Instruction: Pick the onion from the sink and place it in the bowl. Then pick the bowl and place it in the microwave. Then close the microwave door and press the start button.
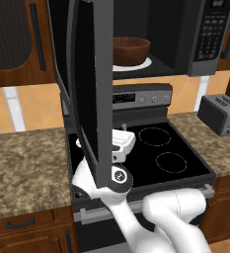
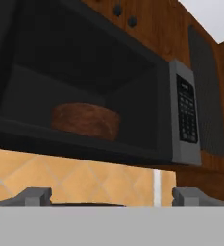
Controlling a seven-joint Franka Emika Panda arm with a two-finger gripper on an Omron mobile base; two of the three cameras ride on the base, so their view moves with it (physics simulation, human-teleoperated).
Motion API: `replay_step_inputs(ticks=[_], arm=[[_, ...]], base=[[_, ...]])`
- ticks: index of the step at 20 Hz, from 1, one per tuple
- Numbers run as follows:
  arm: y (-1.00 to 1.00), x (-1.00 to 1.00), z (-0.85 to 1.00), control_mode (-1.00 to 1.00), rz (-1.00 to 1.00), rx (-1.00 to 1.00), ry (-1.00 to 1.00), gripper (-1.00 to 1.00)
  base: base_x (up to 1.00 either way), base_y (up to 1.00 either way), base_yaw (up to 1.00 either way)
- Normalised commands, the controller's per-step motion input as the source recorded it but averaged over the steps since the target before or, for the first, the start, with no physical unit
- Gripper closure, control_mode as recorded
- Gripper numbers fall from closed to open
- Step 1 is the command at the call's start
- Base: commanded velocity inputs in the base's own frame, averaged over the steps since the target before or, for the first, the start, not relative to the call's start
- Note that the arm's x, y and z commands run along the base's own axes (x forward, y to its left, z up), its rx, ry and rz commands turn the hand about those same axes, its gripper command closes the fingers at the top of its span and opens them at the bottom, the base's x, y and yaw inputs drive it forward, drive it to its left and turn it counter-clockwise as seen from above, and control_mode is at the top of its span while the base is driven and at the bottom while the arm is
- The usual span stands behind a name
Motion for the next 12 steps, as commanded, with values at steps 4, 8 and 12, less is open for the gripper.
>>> replay_step_inputs(ticks=[4,8,12], arm=[[0.97,-0.03,-0.1,-1.0,-0.03,-0.12,-0.08,-1.0],[0.99,-0.18,0.0,-1.0,-0.02,-0.02,-0.06,-1.0],[0.99,-0.17,0.0,-1.0,-0.01,0.0,-0.09,-1.0]], base=[[0.0,0.0,0.0],[0.0,0.0,0.0],[0.0,0.0,0.0]])
